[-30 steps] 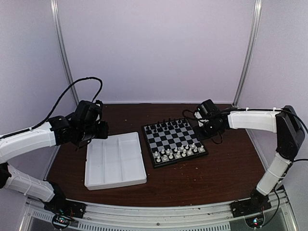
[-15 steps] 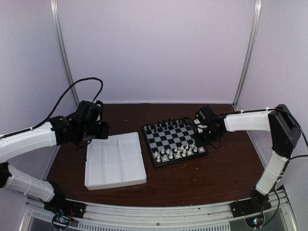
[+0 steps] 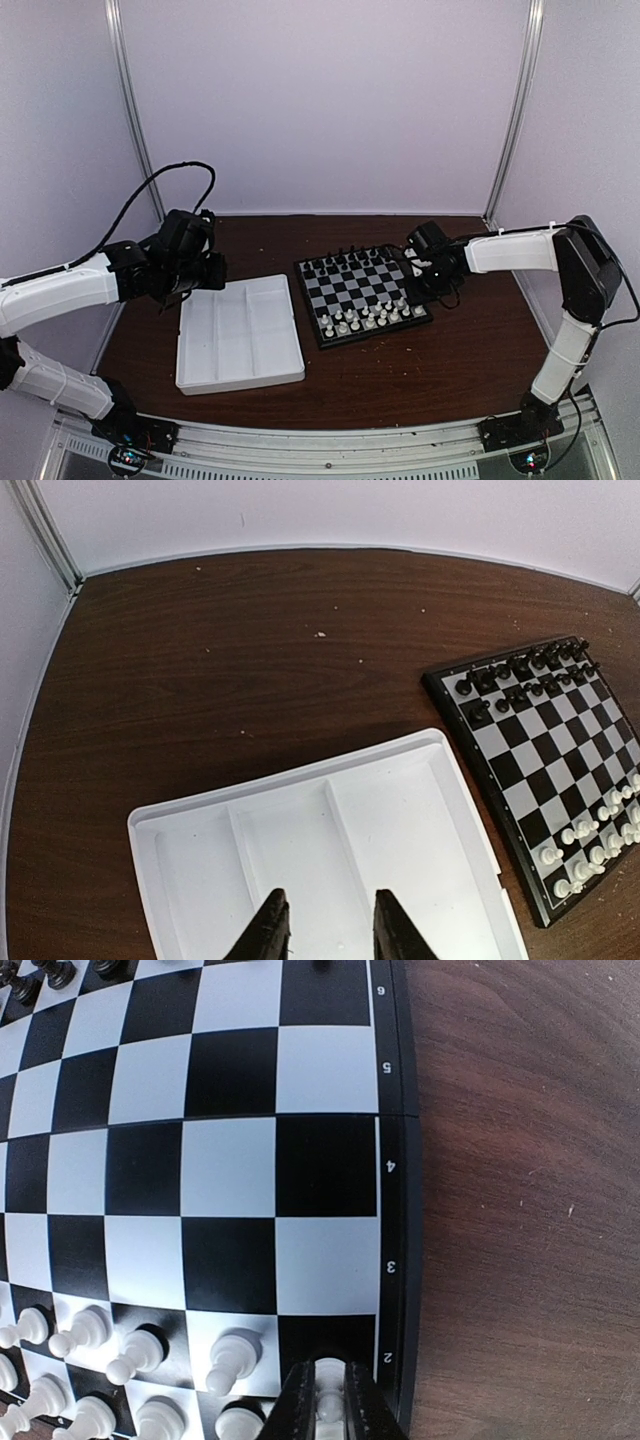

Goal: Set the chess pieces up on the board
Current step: Place the chess piece on the chessboard.

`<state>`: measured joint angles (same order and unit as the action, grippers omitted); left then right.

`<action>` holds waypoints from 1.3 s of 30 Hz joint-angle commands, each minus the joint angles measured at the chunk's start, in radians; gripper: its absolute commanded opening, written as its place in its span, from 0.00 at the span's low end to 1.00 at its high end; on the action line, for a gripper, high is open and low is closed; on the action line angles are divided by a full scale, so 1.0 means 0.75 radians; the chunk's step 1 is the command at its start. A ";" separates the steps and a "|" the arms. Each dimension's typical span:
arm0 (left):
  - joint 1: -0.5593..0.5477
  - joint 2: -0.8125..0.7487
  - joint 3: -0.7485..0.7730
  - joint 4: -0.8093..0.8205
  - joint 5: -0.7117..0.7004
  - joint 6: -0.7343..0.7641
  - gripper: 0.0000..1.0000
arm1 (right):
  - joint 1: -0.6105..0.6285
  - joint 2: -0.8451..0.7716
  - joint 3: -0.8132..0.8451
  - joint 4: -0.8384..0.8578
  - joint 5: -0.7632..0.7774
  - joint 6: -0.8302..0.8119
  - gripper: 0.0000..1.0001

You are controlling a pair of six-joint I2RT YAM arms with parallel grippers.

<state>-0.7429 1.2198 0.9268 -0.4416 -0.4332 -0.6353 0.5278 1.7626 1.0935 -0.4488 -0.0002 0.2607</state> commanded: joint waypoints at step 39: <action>0.009 0.034 0.011 0.057 0.003 -0.006 0.30 | -0.025 0.053 0.063 0.038 -0.023 -0.011 0.12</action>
<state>-0.7429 1.2346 0.9268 -0.4412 -0.4305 -0.6353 0.5182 1.7916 1.1095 -0.4286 -0.0261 0.2577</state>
